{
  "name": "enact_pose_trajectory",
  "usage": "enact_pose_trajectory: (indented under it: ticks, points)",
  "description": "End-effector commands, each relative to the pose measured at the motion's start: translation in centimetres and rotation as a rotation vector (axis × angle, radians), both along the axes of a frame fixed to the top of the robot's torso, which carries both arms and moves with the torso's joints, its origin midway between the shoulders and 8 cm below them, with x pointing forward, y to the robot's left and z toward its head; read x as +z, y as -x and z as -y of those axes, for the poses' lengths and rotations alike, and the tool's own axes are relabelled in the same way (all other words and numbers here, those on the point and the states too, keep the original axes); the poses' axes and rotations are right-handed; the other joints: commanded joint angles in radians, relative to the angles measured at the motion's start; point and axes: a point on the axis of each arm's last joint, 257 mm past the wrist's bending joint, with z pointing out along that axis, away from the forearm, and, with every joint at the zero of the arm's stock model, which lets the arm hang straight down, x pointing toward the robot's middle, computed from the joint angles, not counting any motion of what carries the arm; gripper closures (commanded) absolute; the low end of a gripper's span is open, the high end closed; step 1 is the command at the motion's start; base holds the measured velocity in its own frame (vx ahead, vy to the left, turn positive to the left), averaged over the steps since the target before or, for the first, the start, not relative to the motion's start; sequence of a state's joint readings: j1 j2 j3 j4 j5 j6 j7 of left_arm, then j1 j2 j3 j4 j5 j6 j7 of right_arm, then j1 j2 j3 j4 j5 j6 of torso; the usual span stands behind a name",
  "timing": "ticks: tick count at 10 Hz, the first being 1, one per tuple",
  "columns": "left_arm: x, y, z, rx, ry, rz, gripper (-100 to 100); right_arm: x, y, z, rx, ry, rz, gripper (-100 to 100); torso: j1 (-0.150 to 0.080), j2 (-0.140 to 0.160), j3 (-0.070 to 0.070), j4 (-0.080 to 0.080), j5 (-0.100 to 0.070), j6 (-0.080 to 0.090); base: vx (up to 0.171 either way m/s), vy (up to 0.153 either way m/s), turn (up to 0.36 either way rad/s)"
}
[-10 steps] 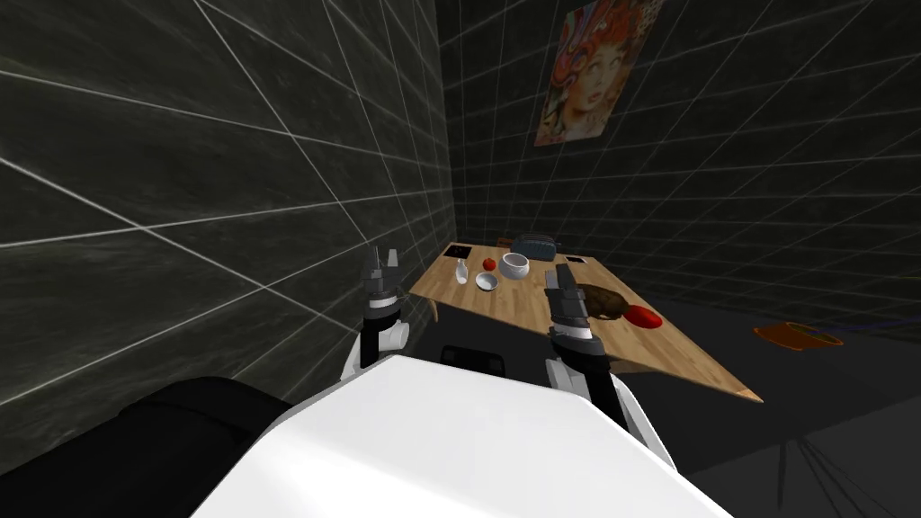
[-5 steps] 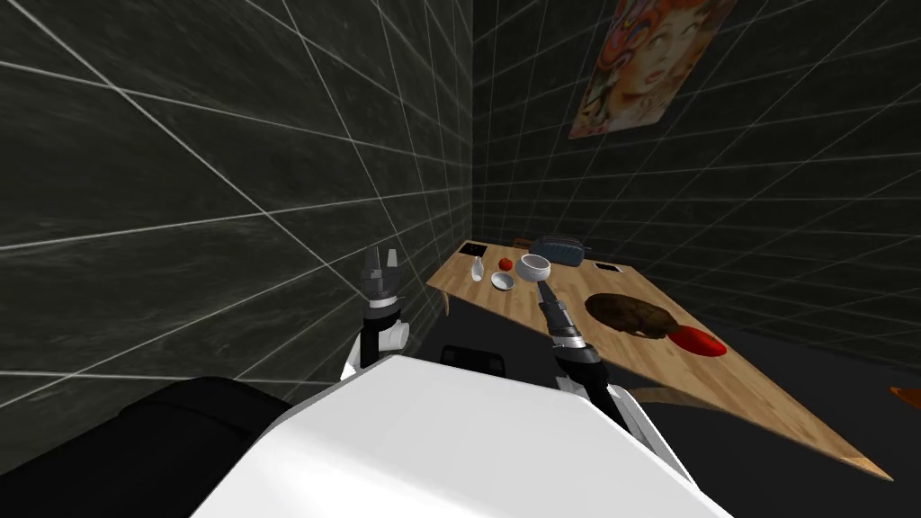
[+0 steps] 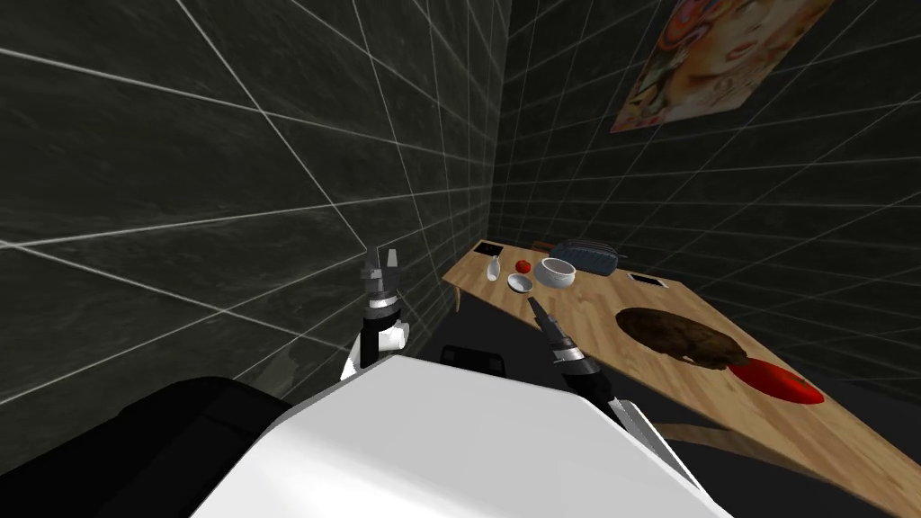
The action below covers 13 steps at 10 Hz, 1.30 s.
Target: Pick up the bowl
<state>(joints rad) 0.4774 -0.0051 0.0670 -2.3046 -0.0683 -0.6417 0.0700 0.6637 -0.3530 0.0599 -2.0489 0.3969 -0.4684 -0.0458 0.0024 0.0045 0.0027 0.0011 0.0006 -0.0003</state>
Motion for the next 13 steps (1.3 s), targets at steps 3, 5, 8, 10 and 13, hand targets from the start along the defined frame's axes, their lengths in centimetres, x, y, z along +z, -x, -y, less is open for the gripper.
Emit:
enact_pose_trajectory:
  ticks: [3,5,8,10,13]
  points:
    - [0.0,0.0,0.0,0.000,0.000,0.000,0,-4.2,1.5,1.2,0.025,0.085,-0.110,-100,0.000,0.000,0.000,0.000,0.000,0.000,-0.036,0.065,0.205]
    - [0.0,0.0,0.0,0.000,0.000,0.000,0,-7.1,2.5,2.2,0.040,0.144,-0.184,-100,0.000,0.000,0.000,0.000,0.000,0.000,-0.039,0.078,0.219]
    - [0.0,0.0,0.0,0.000,0.000,0.000,0,-12.6,5.2,4.9,0.067,0.255,-0.333,-100,0.000,0.000,0.000,0.000,0.000,0.001,-0.032,0.080,0.292]
    - [0.0,0.0,0.0,0.000,0.000,0.000,0,-15.2,6.8,6.4,0.077,0.310,-0.405,-100,-0.001,-0.001,-0.001,0.000,0.000,0.001,-0.007,0.070,0.172]
    - [0.0,0.0,0.0,0.000,0.000,0.000,0,-17.6,8.6,8.4,0.103,0.396,-0.481,-100,0.001,-0.001,0.000,0.000,0.000,0.000,-0.014,0.077,0.214]
